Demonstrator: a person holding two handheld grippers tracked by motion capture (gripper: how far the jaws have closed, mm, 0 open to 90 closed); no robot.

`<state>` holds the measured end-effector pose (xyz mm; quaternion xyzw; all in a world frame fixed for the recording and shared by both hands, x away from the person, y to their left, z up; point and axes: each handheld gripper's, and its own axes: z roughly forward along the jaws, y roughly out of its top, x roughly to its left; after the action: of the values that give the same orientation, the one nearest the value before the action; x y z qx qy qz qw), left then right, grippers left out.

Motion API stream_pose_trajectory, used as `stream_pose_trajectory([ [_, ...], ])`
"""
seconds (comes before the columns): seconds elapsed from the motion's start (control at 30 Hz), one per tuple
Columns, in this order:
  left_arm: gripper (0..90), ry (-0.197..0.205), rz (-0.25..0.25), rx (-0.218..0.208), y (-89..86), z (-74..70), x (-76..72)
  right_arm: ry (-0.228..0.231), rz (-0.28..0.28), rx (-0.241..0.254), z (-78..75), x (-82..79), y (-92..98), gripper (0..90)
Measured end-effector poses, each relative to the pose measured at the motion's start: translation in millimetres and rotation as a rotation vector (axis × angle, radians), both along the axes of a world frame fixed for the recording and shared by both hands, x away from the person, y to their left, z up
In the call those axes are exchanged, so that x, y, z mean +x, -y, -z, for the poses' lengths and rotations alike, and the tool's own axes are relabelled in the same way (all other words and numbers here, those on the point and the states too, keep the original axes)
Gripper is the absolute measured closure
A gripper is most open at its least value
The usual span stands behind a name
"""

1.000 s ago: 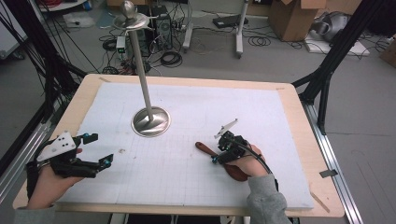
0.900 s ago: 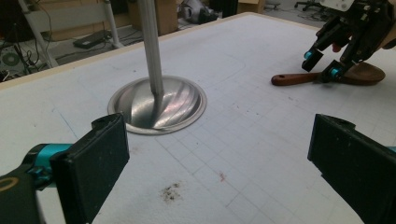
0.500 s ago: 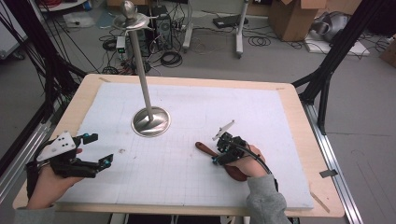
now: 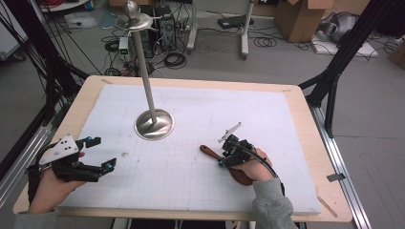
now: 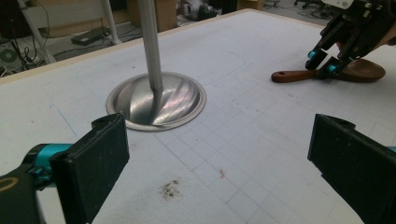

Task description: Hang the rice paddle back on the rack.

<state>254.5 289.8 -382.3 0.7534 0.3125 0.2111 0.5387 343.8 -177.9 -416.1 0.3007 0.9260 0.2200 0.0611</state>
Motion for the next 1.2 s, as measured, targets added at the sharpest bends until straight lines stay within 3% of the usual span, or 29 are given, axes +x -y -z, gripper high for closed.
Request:
stream_pose_trajectory([
  [0.37, 5.8, -0.01, 0.0, 0.011, 1.1, 2.5, 1.0, -0.003, 0.0, -0.016, -1.0, -2.2, -1.9, 65.9],
  [0.53, 5.9, -0.012, 0.003, 0.011, 1.9, 2.8, 1.1, -0.002, -0.019, -0.021, -1.4, -2.6, -2.7, 71.5],
  [0.93, 5.9, -0.019, 0.002, 0.015, 1.6, 4.4, 1.6, -0.024, -0.031, -0.008, -2.3, -1.2, -1.2, 76.5],
  [1.1, 5.8, -0.017, 0.0, 0.014, 1.4, 4.1, 1.4, -0.001, -0.041, -0.012, -3.5, -2.0, -1.7, 76.8],
  [1.2, 5.9, -0.016, 0.002, 0.013, 1.2, 3.8, 1.4, 0.021, -0.038, 0.015, -8.3, -2.2, 2.4, 76.8],
])
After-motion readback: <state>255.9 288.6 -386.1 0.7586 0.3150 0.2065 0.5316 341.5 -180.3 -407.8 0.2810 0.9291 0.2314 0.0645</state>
